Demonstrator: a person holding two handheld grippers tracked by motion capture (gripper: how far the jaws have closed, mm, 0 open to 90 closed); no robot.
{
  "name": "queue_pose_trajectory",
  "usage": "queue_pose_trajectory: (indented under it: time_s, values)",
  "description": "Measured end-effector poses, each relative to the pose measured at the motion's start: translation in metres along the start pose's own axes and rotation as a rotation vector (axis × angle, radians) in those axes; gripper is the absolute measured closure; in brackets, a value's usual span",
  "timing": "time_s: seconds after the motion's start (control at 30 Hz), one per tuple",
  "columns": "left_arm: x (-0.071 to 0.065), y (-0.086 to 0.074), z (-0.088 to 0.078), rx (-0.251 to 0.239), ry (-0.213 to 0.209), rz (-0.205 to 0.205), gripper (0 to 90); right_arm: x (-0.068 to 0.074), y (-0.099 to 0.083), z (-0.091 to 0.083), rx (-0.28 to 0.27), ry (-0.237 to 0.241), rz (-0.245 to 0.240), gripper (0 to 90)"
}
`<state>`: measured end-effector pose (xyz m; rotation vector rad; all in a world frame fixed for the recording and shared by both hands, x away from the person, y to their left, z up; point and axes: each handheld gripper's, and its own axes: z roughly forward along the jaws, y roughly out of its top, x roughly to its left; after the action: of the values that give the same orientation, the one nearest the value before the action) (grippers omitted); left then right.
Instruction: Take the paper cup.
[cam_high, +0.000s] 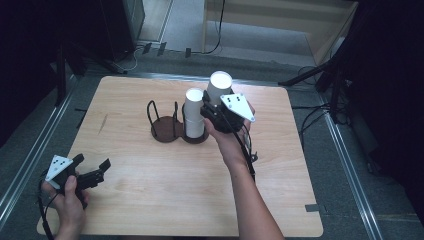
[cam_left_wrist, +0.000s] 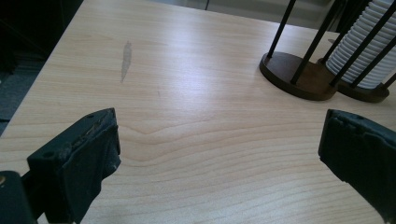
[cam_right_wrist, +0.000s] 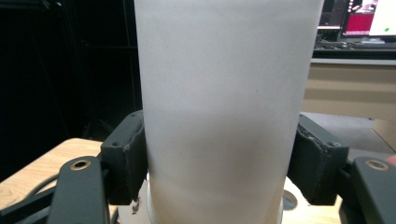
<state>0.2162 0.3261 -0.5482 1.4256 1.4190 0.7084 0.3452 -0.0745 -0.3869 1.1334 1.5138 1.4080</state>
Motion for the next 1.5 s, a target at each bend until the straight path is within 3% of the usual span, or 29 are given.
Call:
queue_pose_trajectory:
  time_s: [0.33, 0.37, 0.4, 0.5, 0.57, 0.67, 0.83, 0.9, 0.93, 0.97, 1.0, 1.03, 1.07, 1.1, 1.23, 1.3, 1.33, 1.4, 1.5]
  values:
    - [-0.001, 0.003, 0.0, 0.006, -0.005, -0.015, 0.0, -0.018, -0.015, -0.024, 0.016, -0.033, 0.017, 28.8]
    - [-0.003, 0.004, 0.0, 0.0, -0.046, -0.038, 0.0, -0.022, -0.019, -0.03, 0.018, -0.034, 0.022, 28.8]
    - [-0.006, 0.005, 0.002, 0.002, -0.051, -0.039, 0.0, -0.023, -0.021, -0.032, 0.019, -0.036, 0.022, 28.8]
    - [-0.013, 0.005, 0.004, 0.006, -0.072, -0.022, 0.0, -0.025, -0.026, -0.037, 0.02, -0.038, 0.018, 28.8]
    - [-0.021, 0.006, 0.006, 0.011, -0.1, 0.002, 0.0, -0.027, -0.031, -0.042, 0.026, -0.037, 0.016, 28.8]
    - [-0.03, 0.006, 0.009, 0.012, -0.149, 0.006, 0.0, -0.03, -0.038, -0.047, 0.032, -0.036, 0.022, 28.8]
    - [-0.043, 0.007, 0.011, 0.002, -0.174, 0.016, 0.0, -0.036, -0.053, -0.06, 0.049, -0.038, 0.026, 28.7]
    - [-0.05, 0.007, 0.012, 0.007, -0.187, 0.038, 0.0, -0.037, -0.056, -0.062, 0.052, -0.037, 0.027, 28.7]
    - [-0.056, 0.007, 0.016, 0.027, -0.196, 0.077, 0.0, -0.039, -0.062, -0.067, 0.058, -0.037, 0.031, 28.7]
    - [-0.056, 0.007, 0.016, 0.027, -0.196, 0.077, 0.5, -0.039, -0.062, -0.067, 0.058, -0.037, 0.031, 28.7]
    - [-0.059, 0.009, 0.018, 0.039, -0.222, 0.087, 4.6, -0.041, -0.068, -0.07, 0.065, -0.037, 0.035, 28.7]
    - [-0.059, 0.009, 0.018, 0.039, -0.222, 0.087, 9.1, -0.042, -0.07, -0.072, 0.07, -0.034, 0.039, 28.7]
    - [-0.063, 0.01, 0.02, 0.025, -0.193, 0.07, 13.9, -0.043, -0.072, -0.073, 0.072, -0.033, 0.043, 28.7]
    - [-0.065, 0.011, 0.022, 0.022, -0.187, 0.076, 14.3, -0.044, -0.074, -0.075, 0.079, -0.03, 0.05, 28.8]
    - [-0.071, 0.014, 0.024, 0.028, -0.2, 0.086, 12.7, -0.048, -0.08, -0.08, 0.084, -0.03, 0.054, 28.7]
    - [-0.075, 0.016, 0.025, 0.053, -0.219, 0.091, 7.2, -0.049, -0.083, -0.084, 0.088, -0.027, 0.05, 28.7]
    - [-0.079, 0.019, 0.027, 0.075, -0.256, 0.088, 5.0, -0.049, -0.085, -0.085, 0.09, -0.024, 0.045, 28.7]
    - [-0.083, 0.023, 0.029, 0.082, -0.287, 0.083, 0.0, -0.049, -0.088, -0.087, 0.097, -0.023, 0.043, 28.7]
    - [-0.091, 0.03, 0.032, 0.074, -0.292, 0.089, 0.0, -0.05, -0.091, -0.089, 0.099, -0.021, 0.041, 28.8]
